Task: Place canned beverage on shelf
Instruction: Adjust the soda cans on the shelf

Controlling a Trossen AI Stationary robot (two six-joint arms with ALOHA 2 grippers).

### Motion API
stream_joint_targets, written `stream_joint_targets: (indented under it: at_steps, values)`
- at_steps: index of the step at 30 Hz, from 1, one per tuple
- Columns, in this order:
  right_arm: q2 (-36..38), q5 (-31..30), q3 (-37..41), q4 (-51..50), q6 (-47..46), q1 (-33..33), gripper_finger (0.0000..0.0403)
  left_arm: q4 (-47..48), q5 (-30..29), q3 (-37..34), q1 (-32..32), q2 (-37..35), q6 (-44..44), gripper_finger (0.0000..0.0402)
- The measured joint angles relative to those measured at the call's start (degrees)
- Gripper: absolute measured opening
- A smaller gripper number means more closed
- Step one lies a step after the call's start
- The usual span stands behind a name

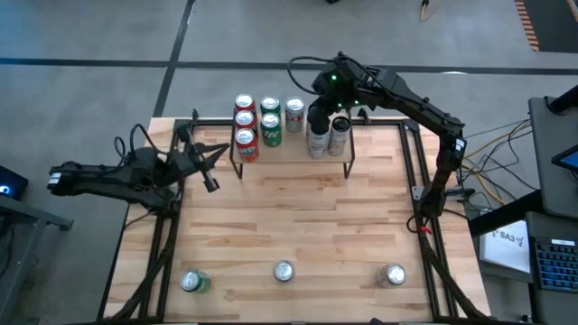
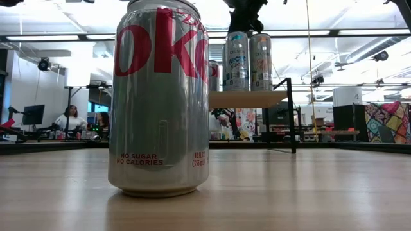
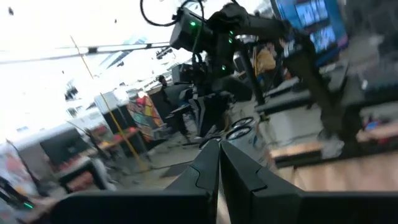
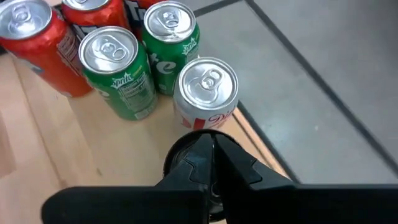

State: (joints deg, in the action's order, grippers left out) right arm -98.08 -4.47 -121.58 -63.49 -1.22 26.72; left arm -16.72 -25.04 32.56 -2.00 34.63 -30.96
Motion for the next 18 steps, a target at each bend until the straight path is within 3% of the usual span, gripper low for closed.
stream_joint_targets:
  at_steps: [9, 18]
  values:
    - [0.00, -0.03, 0.00, 1.77, 6.23, 0.00, 0.0009, 0.09, 3.83, -0.44, -0.09, 1.65, 15.04, 0.0000]
    - [0.04, -0.07, 2.38, 1.74, 7.95, 0.02, 0.0009, -4.18, 3.76, -0.46, -0.07, 7.50, 17.98, 0.0000]
